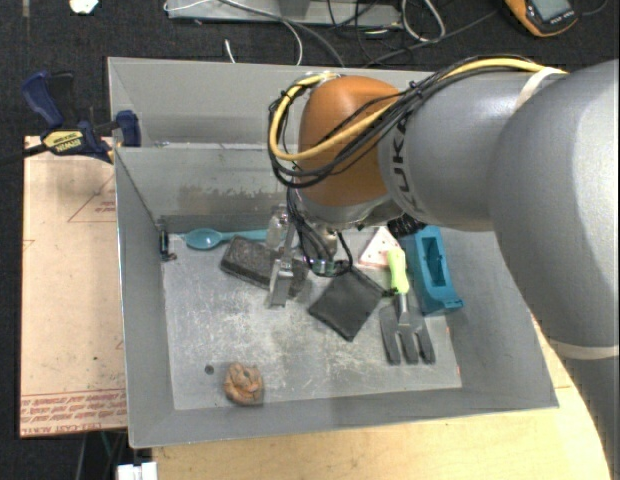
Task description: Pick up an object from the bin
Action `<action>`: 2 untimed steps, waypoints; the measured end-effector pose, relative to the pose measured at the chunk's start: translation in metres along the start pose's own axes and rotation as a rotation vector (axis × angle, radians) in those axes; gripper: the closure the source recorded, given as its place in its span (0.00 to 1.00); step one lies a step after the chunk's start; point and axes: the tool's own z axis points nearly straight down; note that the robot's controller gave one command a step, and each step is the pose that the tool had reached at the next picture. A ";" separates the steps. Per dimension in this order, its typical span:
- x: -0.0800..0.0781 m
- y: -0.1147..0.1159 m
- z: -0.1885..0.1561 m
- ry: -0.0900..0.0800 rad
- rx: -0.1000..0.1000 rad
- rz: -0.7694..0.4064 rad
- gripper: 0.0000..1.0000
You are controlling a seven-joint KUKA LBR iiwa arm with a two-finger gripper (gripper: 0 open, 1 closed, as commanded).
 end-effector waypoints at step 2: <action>-0.008 -0.005 0.058 -0.012 -0.009 0.197 1.00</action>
Offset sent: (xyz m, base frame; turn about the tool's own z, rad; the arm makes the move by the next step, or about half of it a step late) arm 0.0061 -0.0070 -0.0598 0.1977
